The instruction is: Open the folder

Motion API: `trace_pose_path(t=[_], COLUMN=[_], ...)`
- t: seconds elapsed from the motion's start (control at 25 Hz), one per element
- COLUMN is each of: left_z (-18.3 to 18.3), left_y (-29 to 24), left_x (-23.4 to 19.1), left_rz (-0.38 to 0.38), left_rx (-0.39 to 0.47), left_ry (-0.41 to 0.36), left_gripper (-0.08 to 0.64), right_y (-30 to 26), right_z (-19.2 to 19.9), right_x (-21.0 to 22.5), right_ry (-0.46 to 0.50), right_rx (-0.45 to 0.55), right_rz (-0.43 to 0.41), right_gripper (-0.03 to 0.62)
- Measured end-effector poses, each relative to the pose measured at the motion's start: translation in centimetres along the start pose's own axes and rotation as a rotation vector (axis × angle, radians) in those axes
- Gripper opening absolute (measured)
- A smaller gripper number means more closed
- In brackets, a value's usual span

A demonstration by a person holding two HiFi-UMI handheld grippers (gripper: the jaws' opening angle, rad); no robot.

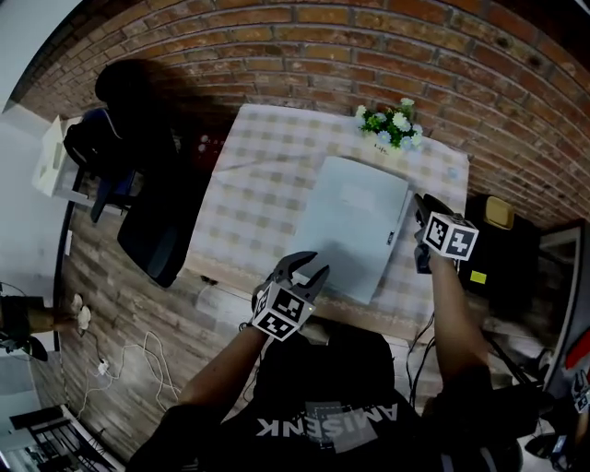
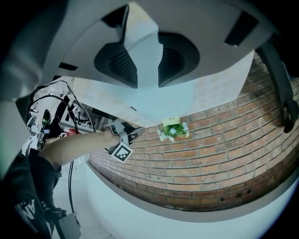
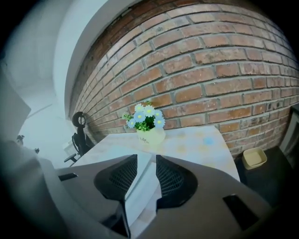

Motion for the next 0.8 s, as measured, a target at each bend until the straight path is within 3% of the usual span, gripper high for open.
trace_pose_path(t=[0.32,0.8], left_z=[1.8,3.2], left_y=[0.0,-1.0], left_x=[0.7,1.9], left_rz=[0.004,0.029], left_rx=[-0.067,-0.187], left_ry=[-0.077,-0.349], left_gripper=[0.173,0.195], right_y=[-3.4,-4.8], right_z=[1.3,2.3], right_x=[1.3,2.3], right_ry=[-0.024,-0.07], right_rx=[-0.053,-0.065], right_rz=[0.02,0.003], right_gripper=[0.155,0.161])
Point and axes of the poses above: the fingertips, and each gripper's own axes: y backward along the fingers, x to its right, z out of its underside, the point moved 9 cm from there along y, backward along the fingers, and after that the axes turned 2 degrees about z, right-handed, at the moved point
